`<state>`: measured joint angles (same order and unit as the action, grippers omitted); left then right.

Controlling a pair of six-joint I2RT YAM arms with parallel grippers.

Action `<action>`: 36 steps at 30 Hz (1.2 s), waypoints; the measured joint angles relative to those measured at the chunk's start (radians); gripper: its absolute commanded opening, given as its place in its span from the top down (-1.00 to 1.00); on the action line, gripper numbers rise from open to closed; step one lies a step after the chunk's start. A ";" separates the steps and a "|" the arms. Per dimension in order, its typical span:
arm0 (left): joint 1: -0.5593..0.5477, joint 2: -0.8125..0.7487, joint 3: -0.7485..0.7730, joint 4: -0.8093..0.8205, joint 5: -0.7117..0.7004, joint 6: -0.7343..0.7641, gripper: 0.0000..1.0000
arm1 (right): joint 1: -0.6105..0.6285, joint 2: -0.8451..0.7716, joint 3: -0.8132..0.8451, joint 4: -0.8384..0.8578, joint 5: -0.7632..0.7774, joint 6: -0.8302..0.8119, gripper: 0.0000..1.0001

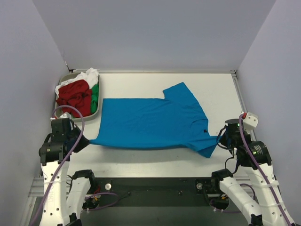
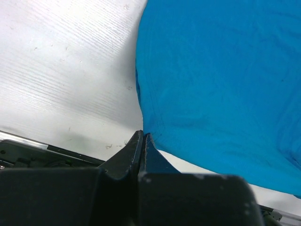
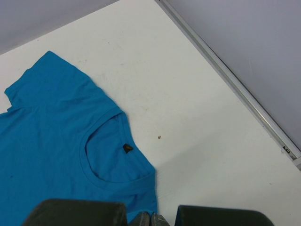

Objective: Fold and stack the t-shirts

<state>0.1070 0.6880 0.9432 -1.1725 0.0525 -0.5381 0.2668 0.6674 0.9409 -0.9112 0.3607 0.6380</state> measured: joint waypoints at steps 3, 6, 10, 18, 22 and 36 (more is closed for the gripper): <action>0.000 0.010 -0.007 0.003 0.000 0.000 1.00 | 0.000 0.000 0.000 0.000 0.000 0.000 1.00; 0.000 0.038 -0.037 0.019 0.002 -0.003 1.00 | -0.006 0.003 0.000 -0.001 0.000 0.000 1.00; 0.001 0.112 -0.093 0.059 0.017 -0.011 1.00 | -0.007 0.035 0.000 0.003 -0.012 0.000 1.00; 0.004 0.281 -0.098 0.145 0.069 -0.035 1.00 | -0.012 0.158 0.000 0.063 -0.056 0.000 1.00; 0.005 0.385 -0.066 0.202 0.071 -0.035 1.00 | -0.020 0.223 0.000 0.113 -0.080 0.000 1.00; 0.006 0.600 -0.040 0.347 0.057 -0.035 1.00 | -0.024 0.462 0.028 0.254 -0.180 -0.040 1.00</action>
<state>0.1131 1.2881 0.9031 -0.8253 0.1093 -0.5728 0.2424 1.1294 0.9691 -0.6575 0.1806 0.5980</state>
